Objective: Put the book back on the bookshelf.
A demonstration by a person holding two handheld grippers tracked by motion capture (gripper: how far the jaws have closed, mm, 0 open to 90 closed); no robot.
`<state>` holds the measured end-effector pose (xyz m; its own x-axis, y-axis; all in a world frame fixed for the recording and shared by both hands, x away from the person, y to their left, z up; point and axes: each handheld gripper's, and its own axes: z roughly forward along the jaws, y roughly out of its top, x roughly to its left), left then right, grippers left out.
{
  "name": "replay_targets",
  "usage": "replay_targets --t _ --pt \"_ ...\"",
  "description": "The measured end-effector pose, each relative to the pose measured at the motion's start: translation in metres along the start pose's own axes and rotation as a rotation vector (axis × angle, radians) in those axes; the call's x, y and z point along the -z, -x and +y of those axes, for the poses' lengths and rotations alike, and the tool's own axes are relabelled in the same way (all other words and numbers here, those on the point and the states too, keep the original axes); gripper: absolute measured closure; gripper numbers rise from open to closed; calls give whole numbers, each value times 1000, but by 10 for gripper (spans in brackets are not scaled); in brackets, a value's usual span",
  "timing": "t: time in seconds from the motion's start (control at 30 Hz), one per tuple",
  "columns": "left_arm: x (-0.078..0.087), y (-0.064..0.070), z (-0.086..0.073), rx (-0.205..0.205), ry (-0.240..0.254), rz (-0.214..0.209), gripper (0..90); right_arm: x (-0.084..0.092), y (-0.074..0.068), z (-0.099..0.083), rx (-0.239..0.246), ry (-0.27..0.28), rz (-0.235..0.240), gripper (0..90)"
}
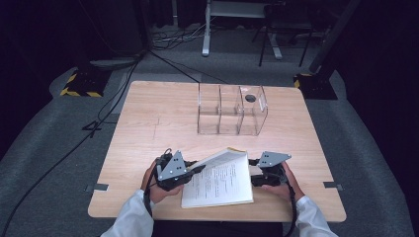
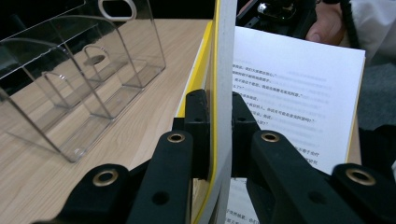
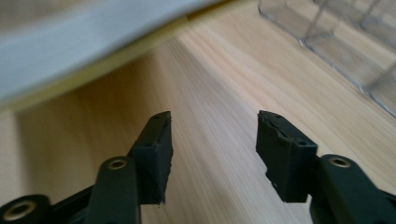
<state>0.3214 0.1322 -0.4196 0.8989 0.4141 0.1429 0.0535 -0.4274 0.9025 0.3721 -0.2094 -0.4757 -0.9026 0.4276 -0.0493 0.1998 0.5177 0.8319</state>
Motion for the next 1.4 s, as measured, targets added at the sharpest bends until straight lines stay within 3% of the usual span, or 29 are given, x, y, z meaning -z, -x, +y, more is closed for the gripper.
replay_targets --t 0.1,0.23,0.4,0.57,0.8,1.13,1.4 --pt "-2 1 0 18 21 -23 826 5 -2 4 2 40 6 443" --pt "-8 2 -2 35 72 -60 824 23 -8 18 6 132 1 451" --pt "-9 -2 -3 60 93 -82 821 30 -11 24 2 159 -30 451" --pt "-9 -2 -7 43 60 -87 804 30 -13 31 -1 172 -62 449" --pt "-7 -3 -10 14 7 -52 795 35 -19 42 6 231 -51 495" --pt "-12 -2 -10 1 -27 -37 760 31 -26 53 22 237 -75 502" --pt "-17 -1 -9 -2 -61 9 671 28 -29 60 26 238 -91 510"
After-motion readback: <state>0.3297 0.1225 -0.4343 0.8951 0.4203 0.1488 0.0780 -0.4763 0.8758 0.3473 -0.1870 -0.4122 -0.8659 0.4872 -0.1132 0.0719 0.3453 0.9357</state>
